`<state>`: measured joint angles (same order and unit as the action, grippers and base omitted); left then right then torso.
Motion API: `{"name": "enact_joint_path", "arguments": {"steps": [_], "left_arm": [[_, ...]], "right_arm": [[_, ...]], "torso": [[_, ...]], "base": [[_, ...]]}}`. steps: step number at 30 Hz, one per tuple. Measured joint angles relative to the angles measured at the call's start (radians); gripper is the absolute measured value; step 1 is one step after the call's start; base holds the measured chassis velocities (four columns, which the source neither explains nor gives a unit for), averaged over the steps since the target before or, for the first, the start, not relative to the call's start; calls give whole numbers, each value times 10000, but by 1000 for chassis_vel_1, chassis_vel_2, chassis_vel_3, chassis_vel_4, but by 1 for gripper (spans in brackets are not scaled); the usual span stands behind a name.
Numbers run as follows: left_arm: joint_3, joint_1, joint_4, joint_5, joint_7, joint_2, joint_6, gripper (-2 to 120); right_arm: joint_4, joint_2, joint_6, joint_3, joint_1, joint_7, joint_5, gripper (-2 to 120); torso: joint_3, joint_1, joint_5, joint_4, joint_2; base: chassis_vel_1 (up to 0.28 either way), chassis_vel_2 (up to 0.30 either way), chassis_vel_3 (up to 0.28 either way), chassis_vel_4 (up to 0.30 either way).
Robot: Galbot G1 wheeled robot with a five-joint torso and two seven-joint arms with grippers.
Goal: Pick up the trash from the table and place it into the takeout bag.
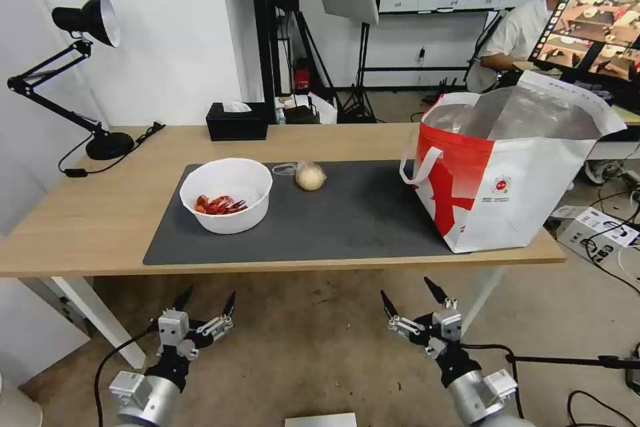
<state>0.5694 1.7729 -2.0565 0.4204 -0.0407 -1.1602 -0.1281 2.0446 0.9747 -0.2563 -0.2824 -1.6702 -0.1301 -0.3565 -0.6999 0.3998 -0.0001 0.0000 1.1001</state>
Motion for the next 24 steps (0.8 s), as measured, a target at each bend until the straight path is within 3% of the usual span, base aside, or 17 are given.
{"name": "enact_joint_path", "arguments": {"steps": [13, 18, 24], "left_arm": [[-2, -3, 65, 1, -30, 5, -28, 100], [23, -2, 73, 13, -34, 52, -33, 100], [30, -6, 83, 22, -38, 54, -36, 100]], "right_arm": [[-20, -204, 102, 311, 528, -14, -15, 100], [213, -491, 389, 735, 1574, 35, 39, 100], [470, -1092, 1202, 1567, 3528, 91, -1005, 100]], "torso": [[-1, 1, 1, -1, 0], [-1, 1, 2, 0, -1], [-1, 2, 1, 0, -2]], "base": [[0, 0, 0, 0], [0, 0, 0, 0], [0, 0, 0, 0]]}}
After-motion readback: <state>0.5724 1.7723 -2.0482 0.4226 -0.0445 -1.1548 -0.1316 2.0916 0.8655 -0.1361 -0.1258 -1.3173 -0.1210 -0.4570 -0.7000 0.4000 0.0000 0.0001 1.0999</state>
